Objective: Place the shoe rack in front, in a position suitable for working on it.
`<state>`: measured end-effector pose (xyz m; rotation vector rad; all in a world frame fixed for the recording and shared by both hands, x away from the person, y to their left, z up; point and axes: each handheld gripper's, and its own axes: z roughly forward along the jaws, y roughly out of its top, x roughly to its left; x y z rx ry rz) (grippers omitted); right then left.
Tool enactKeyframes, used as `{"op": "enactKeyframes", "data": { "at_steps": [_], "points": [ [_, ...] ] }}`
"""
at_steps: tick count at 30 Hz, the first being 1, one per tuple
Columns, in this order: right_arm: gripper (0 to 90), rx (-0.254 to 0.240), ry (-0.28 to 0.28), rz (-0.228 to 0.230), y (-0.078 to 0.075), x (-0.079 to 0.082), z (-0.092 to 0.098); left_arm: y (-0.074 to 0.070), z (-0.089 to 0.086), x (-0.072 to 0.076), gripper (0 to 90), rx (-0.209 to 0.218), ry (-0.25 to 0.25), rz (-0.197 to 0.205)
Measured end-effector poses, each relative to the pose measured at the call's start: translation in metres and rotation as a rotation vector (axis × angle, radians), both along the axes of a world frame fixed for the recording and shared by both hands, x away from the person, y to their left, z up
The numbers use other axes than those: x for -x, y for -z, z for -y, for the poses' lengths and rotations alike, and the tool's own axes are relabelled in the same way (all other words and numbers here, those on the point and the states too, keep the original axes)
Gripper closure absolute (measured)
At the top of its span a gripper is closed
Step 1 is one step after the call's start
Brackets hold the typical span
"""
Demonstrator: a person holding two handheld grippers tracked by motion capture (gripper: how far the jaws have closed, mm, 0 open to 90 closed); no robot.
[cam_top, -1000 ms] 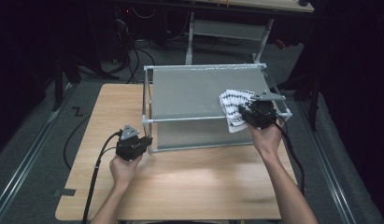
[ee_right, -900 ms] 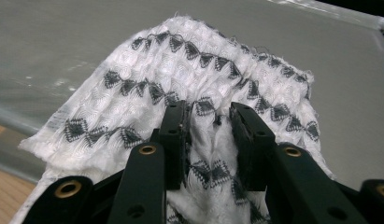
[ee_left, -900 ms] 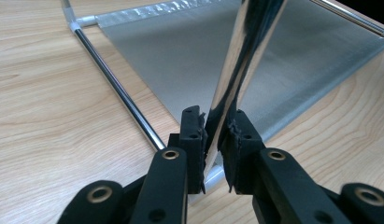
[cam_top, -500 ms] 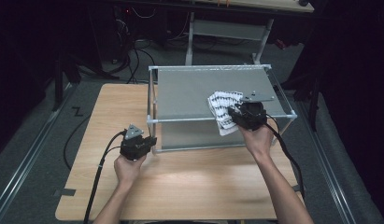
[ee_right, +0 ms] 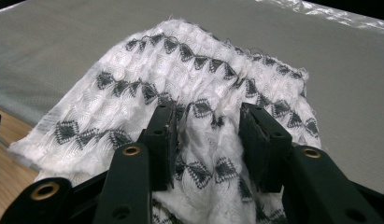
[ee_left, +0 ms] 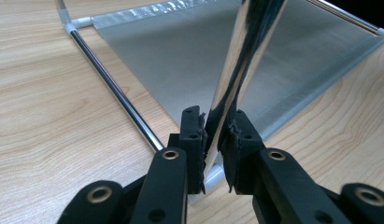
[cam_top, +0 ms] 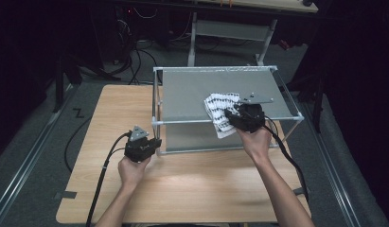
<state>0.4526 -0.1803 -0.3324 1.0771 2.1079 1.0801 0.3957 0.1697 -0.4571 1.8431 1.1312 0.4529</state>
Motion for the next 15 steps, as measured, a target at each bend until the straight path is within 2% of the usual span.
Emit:
{"op": "enactKeyframes", "data": {
  "at_steps": [8,15],
  "points": [
    [55.5,-0.011,0.000,0.006,0.001,0.000,-0.003,0.000,0.004,-0.002,79.0,-0.008,0.008,0.002],
    [55.0,0.015,-0.009,0.005,-0.001,0.002,-0.013,-0.001,0.011,-0.003,79.3,-0.029,0.021,0.007]
  ]
}}
